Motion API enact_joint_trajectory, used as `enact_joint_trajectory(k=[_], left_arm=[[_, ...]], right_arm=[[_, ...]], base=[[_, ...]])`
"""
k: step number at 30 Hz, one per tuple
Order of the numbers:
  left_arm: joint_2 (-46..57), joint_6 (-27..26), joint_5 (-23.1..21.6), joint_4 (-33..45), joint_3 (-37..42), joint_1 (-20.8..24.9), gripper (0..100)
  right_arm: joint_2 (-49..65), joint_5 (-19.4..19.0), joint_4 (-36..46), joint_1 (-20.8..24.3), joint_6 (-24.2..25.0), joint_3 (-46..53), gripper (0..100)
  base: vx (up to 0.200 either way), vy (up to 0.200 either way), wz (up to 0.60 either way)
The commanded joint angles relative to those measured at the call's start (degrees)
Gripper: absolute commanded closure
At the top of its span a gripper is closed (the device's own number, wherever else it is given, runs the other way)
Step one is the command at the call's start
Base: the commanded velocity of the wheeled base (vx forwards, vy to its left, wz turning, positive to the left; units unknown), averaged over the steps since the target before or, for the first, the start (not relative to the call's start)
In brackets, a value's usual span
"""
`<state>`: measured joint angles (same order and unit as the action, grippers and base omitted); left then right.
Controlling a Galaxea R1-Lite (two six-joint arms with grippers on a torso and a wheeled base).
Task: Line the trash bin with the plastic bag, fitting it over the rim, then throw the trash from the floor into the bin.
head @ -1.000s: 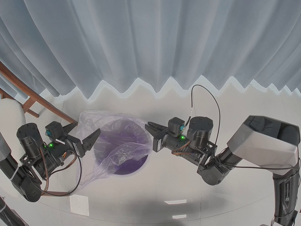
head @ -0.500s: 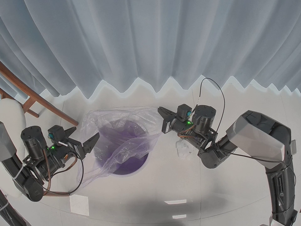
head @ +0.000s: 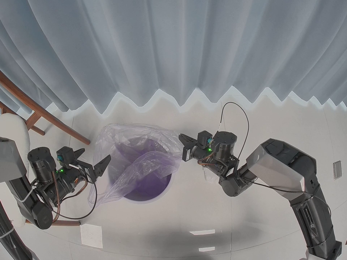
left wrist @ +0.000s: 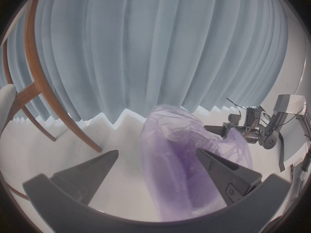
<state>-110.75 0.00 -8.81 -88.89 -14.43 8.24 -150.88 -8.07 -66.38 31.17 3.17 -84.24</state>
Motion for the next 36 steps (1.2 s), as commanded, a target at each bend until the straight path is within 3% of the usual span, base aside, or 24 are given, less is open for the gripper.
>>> enact_joint_trajectory(k=[1,13,14,26,36], left_arm=[[-2.89,-0.09,-0.06,-0.05,-1.47,-2.0,0],[-6.23,-0.18,0.38,-0.05,-2.18,-1.12,0],[-6.93,-0.18,0.38,-0.05,-2.27,-1.03,100],[-8.69,-0.09,0.38,-0.05,-2.79,-4.81,100],[-16.25,0.53,0.38,-0.05,-11.23,-10.09,100]], right_arm=[[-2.57,-0.02,-0.59,-0.32,-0.01,-0.49,100],[0.41,0.07,-3.76,0.47,-0.01,3.55,100],[0.33,0.07,-4.02,0.47,-0.01,3.55,100],[0.41,-0.02,-4.64,-3.13,0.17,3.47,100],[-4.51,-0.02,-4.64,-3.49,0.08,-0.23,100]], base=[[0.0,0.0,0.0],[0.0,0.0,0.0],[0.0,0.0,0.0],[0.0,0.0,0.0],[0.0,0.0,0.0]])
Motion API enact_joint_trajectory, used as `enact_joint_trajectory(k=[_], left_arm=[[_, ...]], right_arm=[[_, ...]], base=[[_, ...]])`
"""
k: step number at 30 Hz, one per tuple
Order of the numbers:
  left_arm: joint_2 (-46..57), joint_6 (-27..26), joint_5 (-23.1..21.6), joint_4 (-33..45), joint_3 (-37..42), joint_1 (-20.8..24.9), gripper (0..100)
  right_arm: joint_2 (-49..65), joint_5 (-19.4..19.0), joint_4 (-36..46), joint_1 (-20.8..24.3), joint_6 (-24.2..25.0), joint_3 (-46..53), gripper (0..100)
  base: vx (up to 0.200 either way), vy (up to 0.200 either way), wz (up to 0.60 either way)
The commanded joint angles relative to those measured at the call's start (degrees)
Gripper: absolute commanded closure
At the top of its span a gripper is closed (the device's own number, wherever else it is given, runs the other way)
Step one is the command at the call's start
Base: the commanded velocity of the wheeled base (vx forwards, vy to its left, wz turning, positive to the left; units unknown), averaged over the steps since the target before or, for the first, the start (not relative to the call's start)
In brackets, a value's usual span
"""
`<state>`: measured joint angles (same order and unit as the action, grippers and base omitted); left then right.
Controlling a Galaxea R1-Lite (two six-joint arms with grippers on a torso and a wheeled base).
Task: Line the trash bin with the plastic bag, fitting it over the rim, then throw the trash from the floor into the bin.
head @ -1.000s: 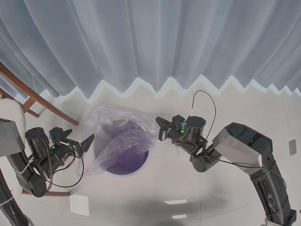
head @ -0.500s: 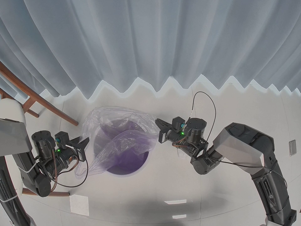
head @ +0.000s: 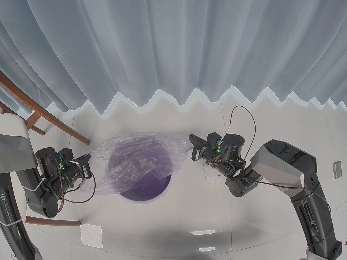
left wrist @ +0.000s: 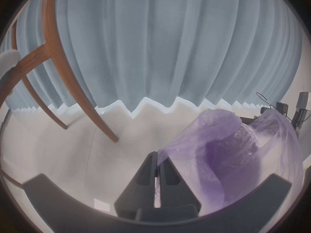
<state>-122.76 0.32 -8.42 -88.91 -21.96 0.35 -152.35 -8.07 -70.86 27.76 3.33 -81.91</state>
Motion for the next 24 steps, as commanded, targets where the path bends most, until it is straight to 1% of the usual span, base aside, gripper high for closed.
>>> enact_joint_trajectory(k=[1,5,6,7,8,9,10,11,17,22,24], left_arm=[[-4.51,0.3,-0.01,-0.04,-4.59,-2.38,100],[-4.24,3.11,-0.1,-0.04,-5.99,-1.94,100],[-3.72,5.4,-0.1,-0.04,-6.61,-1.23,100],[-3.72,5.4,-0.1,-0.04,-6.61,-1.23,100],[-2.22,8.03,-0.1,-0.04,-7.49,-0.27,100],[-1.25,9.18,-0.1,-0.04,-7.75,0.0,100],[-1.25,9.18,-0.1,-0.04,-7.75,0.0,100],[-0.2,10.58,-0.1,0.05,-7.84,0.53,100],[-0.46,10.85,0.07,0.14,-8.63,1.4,100],[-0.29,10.93,1.57,0.14,-9.6,1.4,100],[-0.9,10.93,2.89,0.4,-10.74,0.96,100]], right_arm=[[-3.13,-0.02,-0.06,0.02,-0.08,-3.26,100],[-2.78,-0.02,0.38,0.19,0.36,-5.81,100],[-2.69,-0.02,0.29,0.1,0.63,-7.65,100],[-2.69,-0.02,0.29,0.1,0.63,-7.65,100],[-2.43,-0.02,0.11,0.1,0.98,-9.15,100],[-1.99,-0.02,0.11,0.1,1.24,-9.59,100],[-1.99,-0.02,0.11,0.1,1.24,-9.59,100],[-1.11,-0.02,0.02,0.19,1.77,-9.5,100],[-1.2,0.07,0.46,0.37,2.21,-11.87,100],[-1.99,0.25,0.82,0.54,2.47,-14.16,100],[-1.99,0.34,3.72,0.54,2.47,-14.86,100]], base=[[0.0,0.0,0.0],[0.0,0.0,0.0],[0.0,0.0,0.0],[0.0,0.0,0.0],[0.0,0.0,0.0],[0.0,0.0,0.0],[0.0,0.0,0.0],[0.0,0.0,0.0],[0.0,0.0,0.0],[0.0,0.0,0.0],[0.0,0.0,0.0]])
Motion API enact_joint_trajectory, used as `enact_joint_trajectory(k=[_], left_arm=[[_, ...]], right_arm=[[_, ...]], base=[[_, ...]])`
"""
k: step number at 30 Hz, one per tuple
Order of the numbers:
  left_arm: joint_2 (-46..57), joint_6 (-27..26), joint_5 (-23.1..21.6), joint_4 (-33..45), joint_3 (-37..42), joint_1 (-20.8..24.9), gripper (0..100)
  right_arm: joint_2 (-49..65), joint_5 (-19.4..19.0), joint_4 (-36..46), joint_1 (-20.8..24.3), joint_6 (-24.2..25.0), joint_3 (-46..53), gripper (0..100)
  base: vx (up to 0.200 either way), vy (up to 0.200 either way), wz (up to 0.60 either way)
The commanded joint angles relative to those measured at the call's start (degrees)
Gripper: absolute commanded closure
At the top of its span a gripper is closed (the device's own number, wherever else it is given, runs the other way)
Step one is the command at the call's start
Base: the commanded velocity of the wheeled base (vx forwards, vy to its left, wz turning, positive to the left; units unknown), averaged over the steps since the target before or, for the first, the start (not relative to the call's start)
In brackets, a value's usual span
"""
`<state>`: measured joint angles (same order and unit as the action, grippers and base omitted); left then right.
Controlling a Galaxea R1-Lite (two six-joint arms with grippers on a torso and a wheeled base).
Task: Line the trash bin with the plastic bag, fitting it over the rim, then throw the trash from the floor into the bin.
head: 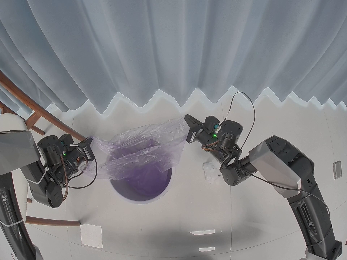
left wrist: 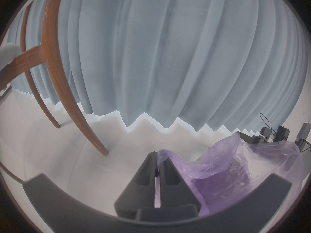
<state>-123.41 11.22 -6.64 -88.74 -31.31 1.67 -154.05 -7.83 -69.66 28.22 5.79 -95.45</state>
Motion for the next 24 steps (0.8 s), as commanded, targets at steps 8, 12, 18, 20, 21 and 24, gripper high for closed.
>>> enact_joint_trajectory(k=[8,12,18,20,21,24], left_arm=[[-3.6,-0.23,7.08,2.43,-3.06,-0.88,100],[-3.86,-0.32,7.0,3.75,-1.3,-1.05,100],[-3.86,-0.67,6.12,3.75,2.48,-0.88,100],[-3.95,-0.93,5.59,3.66,3.71,-0.79,100],[-4.04,-1.11,4.97,3.66,4.41,-0.88,100],[-4.3,-2.51,4.01,2.6,6.52,-1.05,100]], right_arm=[[-3.97,0.53,5.5,-0.18,0.01,-3.6,100],[-4.94,0.62,5.41,-0.45,0.01,-2.9,100],[-4.15,0.71,4.79,-0.54,-0.17,2.02,100],[-4.06,0.62,4.0,-0.62,-0.34,3.78,100],[-4.06,0.62,3.39,-0.62,-0.34,4.13,100],[-4.06,0.62,1.63,-0.62,-0.34,4.57,100]], base=[[0.0,0.0,0.0],[0.0,0.0,0.0],[0.0,0.0,0.0],[0.0,0.0,0.0],[0.0,0.0,0.0],[0.0,0.0,0.0]])
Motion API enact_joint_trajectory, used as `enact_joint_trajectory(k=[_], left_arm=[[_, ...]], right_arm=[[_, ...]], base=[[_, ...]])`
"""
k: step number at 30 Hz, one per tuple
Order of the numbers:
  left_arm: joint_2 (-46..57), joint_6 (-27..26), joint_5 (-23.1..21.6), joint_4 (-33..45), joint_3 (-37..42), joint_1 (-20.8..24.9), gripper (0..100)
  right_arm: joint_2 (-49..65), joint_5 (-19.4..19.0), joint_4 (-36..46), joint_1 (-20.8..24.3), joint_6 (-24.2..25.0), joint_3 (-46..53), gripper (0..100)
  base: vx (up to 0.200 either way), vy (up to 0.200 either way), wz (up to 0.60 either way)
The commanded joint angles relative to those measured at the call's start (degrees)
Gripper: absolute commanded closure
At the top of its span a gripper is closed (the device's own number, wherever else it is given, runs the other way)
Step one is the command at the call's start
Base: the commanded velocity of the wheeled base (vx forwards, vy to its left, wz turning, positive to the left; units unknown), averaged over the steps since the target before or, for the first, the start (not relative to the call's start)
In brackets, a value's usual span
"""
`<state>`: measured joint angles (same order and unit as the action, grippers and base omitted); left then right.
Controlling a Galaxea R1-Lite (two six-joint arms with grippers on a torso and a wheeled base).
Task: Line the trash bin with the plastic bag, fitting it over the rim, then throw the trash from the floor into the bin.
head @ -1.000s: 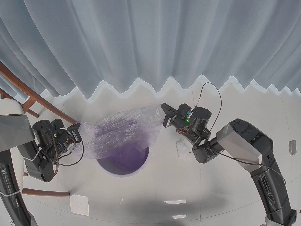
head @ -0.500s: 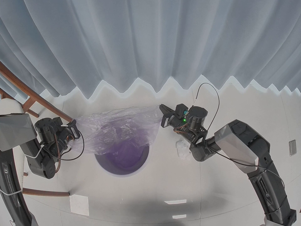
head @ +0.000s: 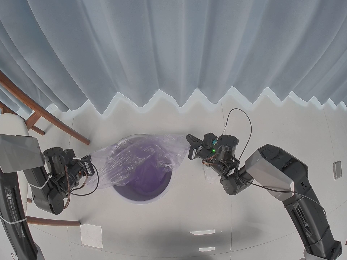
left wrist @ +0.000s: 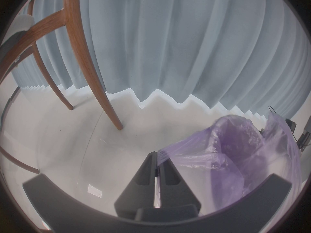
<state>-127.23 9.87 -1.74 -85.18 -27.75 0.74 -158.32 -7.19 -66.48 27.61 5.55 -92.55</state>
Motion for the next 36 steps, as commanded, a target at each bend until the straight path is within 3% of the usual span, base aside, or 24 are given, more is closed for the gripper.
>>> enact_joint_trajectory(k=[1,10,11,12,13,17,25,31,36], left_arm=[[-0.47,-1.88,-1.07,-1.57,3.66,-0.22,100],[-0.03,-2.58,-0.98,-3.68,7.71,0.14,100],[-0.21,-2.76,-0.98,-3.77,9.03,0.4,0],[-0.12,-2.84,-0.98,-3.77,9.29,0.49,0],[-0.12,-2.84,-0.98,-3.77,9.29,0.49,0],[2.87,-3.19,-1.33,-3.77,9.64,0.49,0],[15.35,-3.11,-3.62,-3.68,14.56,0.49,0],[23.43,-3.02,-4.58,-3.59,15.44,1.01,0],[28.62,-2.93,-6.25,-3.59,15.27,4.44,0]], right_arm=[[0.38,-0.01,-2.43,-0.1,-0.1,2.29,100],[6.36,-0.19,-6.56,-0.01,-0.1,13.45,100],[7.32,-0.19,-7.26,-0.01,-0.1,16.53,100],[7.59,-0.19,-7.53,-0.01,-0.1,17.49,100],[7.59,-0.19,-7.53,-0.01,-0.1,17.67,0],[9.08,-0.19,-16.32,-0.1,0.96,22.59,0],[18.84,-0.28,-23.17,-0.01,2.1,37.8,0],[28.24,-0.28,-23.17,0.07,5.26,45.71,0],[34.57,-0.19,-23.17,0.69,5.7,52.03,0]], base=[[0.0,0.0,0.0],[0.0,0.0,0.0],[0.0,0.0,0.0],[0.0,0.0,0.0],[0.0,0.0,0.0],[0.0,0.0,0.0],[0.0,0.0,0.0],[0.0,0.0,0.0],[0.0,0.0,0.0]])
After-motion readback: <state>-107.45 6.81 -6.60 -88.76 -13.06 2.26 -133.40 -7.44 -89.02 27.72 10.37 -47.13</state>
